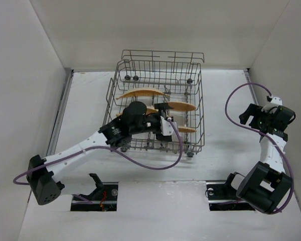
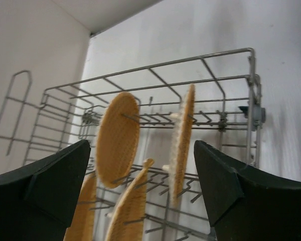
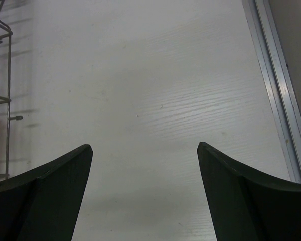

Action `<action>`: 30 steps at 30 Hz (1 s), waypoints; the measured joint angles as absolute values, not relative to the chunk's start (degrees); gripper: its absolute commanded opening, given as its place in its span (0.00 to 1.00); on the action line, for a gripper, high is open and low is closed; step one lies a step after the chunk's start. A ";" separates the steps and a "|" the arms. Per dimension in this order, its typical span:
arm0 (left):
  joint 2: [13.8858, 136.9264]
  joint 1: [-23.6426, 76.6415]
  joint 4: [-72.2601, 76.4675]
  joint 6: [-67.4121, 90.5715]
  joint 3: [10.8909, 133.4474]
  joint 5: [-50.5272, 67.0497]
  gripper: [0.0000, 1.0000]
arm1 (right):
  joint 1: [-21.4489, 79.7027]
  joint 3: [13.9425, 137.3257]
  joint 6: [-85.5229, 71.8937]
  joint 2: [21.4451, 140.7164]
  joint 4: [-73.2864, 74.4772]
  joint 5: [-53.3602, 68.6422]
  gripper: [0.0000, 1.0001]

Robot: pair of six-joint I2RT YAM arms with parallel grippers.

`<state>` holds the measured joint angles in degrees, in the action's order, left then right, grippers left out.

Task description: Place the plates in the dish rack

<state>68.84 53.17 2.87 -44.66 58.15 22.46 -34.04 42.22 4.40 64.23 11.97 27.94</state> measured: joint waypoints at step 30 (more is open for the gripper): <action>85.41 -16.27 -7.79 0.64 67.00 16.88 1.00 | -27.62 40.45 8.99 63.24 12.38 22.87 1.00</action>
<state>85.41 -16.27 -7.79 0.64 67.00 16.88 -27.62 40.45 8.99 63.24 12.38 22.87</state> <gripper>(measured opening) 0.997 0.998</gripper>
